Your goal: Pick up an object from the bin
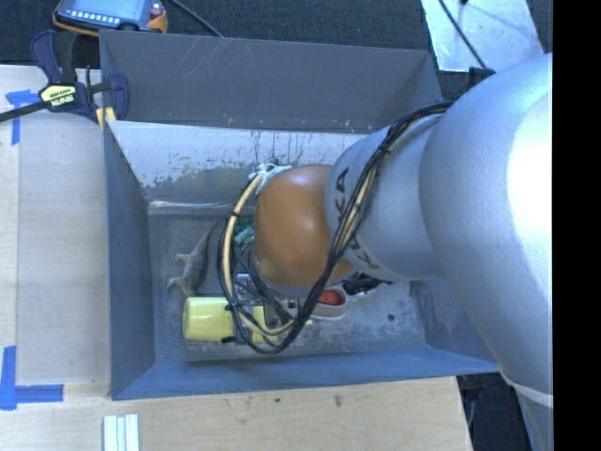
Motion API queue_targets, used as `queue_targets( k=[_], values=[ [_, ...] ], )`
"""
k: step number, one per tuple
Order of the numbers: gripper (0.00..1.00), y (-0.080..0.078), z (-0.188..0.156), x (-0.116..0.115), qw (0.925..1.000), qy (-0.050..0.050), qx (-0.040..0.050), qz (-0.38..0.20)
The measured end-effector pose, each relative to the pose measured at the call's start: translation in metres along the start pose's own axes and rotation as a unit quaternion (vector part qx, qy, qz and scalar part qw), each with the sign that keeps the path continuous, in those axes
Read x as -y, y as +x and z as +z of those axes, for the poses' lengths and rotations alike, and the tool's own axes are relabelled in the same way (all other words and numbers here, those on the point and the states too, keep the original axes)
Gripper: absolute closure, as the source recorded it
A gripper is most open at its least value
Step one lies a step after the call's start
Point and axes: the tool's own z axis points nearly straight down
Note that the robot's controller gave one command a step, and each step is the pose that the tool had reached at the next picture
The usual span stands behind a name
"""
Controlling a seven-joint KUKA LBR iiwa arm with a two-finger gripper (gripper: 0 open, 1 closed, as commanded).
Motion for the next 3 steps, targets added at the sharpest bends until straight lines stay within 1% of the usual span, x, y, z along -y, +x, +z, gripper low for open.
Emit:
queue_targets(
  k=[1, 2, 3],
  values=[
    [1.0, 0.0, -0.005, 0.0, 1.0, 0.001, -0.0006, 0.0],
    [1.0, 0.001, -0.016, 0.001, 1.0, 0.002, -0.0035, 0.0],
    [1.0, 0.002, -0.039, 0.001, 1.0, 0.002, -0.0048, 0.001]
  ],
)
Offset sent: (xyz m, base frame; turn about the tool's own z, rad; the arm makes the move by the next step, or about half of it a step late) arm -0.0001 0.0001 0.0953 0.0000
